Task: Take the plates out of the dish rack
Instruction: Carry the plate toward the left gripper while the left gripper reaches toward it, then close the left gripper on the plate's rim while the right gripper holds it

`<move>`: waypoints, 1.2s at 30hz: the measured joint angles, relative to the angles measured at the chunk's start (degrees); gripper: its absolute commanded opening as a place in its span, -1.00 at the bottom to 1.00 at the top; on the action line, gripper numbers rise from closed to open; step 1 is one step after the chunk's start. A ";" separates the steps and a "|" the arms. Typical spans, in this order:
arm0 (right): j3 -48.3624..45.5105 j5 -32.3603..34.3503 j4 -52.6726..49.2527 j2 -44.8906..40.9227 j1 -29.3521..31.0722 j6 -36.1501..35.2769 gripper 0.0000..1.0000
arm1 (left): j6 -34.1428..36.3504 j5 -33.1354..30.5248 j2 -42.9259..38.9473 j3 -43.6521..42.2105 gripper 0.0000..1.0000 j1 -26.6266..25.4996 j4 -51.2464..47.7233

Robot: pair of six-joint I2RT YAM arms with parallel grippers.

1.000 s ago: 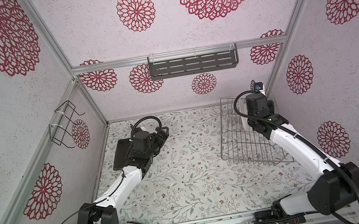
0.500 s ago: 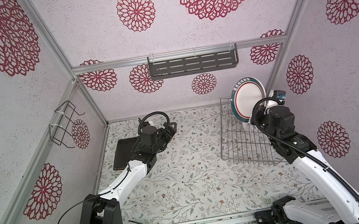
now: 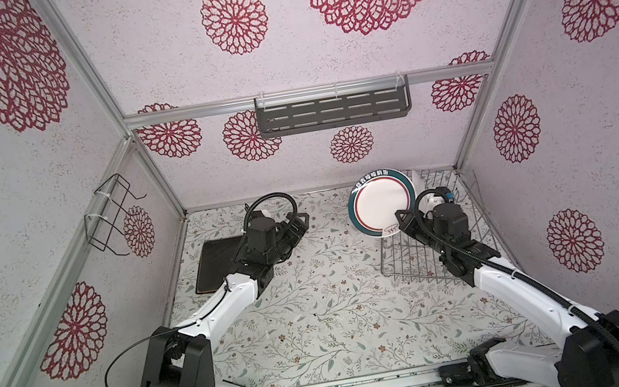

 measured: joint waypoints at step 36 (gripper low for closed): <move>-8.72 15.89 31.36 14.51 17.27 35.82 -1.00 | 2.34 7.10 5.60 6.73 0.58 -2.56 -0.81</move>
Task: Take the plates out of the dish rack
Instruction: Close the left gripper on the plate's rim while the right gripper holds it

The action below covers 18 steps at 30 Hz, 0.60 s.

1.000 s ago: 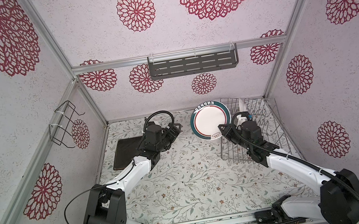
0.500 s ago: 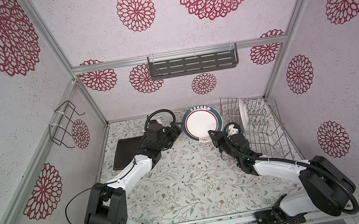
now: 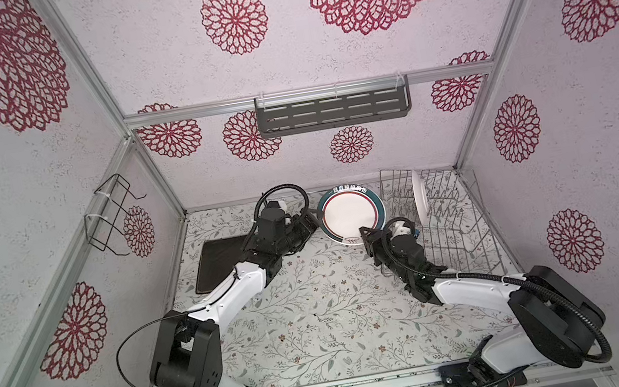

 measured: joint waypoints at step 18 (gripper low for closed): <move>0.13 0.20 -0.87 1.07 1.22 0.31 -1.00 | 0.87 3.39 3.39 0.96 -0.25 -0.55 -0.09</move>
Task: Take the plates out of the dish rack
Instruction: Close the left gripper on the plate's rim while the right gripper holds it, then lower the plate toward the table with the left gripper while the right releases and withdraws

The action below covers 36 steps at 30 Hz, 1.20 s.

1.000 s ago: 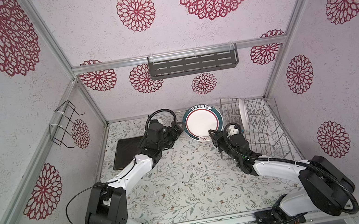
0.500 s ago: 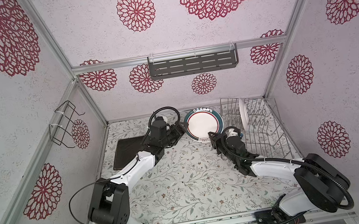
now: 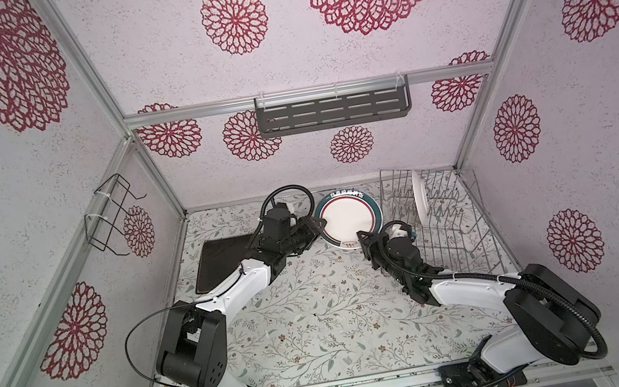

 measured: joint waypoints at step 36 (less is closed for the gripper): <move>1.68 1.86 -4.92 -3.78 0.26 -3.23 0.31 | -4.57 5.09 0.70 -4.39 -1.00 6.64 5.99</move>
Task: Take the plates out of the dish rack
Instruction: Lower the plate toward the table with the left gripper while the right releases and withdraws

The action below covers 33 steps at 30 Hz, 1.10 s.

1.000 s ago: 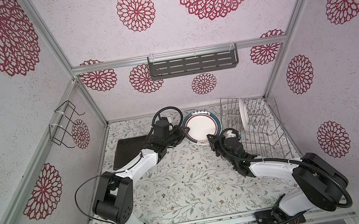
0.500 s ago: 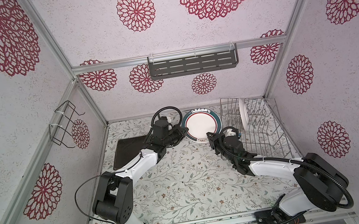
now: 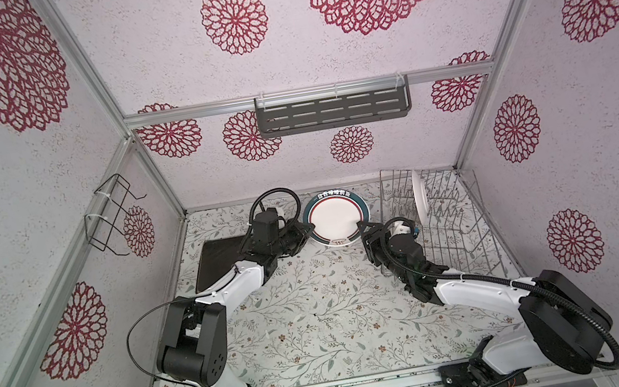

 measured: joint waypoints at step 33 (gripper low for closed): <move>5.79 -1.51 -24.41 -8.81 0.00 -20.11 0.37 | 9.64 0.44 8.31 -0.98 -1.00 6.58 -7.28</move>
